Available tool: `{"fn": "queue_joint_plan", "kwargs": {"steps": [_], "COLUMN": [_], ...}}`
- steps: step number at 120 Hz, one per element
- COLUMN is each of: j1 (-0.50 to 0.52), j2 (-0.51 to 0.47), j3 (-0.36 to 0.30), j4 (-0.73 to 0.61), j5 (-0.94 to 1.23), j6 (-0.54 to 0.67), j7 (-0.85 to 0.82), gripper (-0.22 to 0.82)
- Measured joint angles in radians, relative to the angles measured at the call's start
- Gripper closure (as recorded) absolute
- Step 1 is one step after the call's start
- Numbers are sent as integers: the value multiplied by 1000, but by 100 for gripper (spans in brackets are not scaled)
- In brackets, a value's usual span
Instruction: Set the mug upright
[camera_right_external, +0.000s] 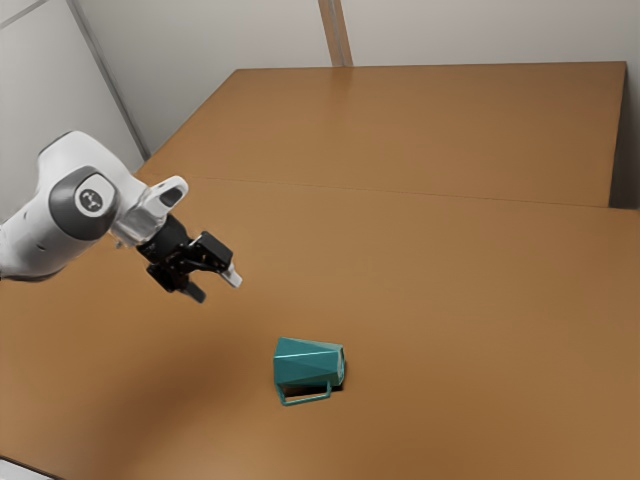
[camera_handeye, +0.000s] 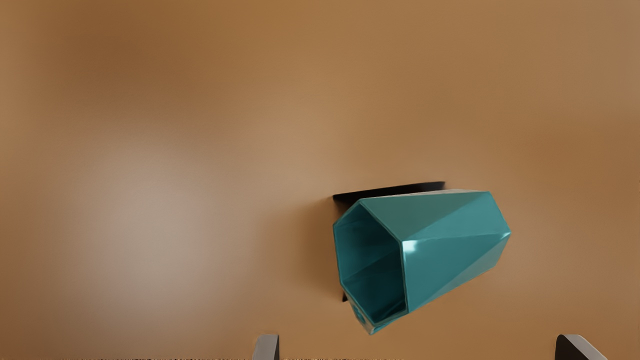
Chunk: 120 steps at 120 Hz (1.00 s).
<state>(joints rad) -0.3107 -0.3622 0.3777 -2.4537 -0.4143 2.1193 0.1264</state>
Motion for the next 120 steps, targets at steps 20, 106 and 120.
{"fn": "queue_joint_plan", "kwargs": {"steps": [20,106,120], "j1": [-25,-131,-144], "j2": [4,192,210], "j3": [12,49,49], "j4": [-64,-113,-113], "j5": [-60,-385,-432], "j6": [47,82,81], "j7": [-65,-117,-100], "gripper": [0,0,0]}}
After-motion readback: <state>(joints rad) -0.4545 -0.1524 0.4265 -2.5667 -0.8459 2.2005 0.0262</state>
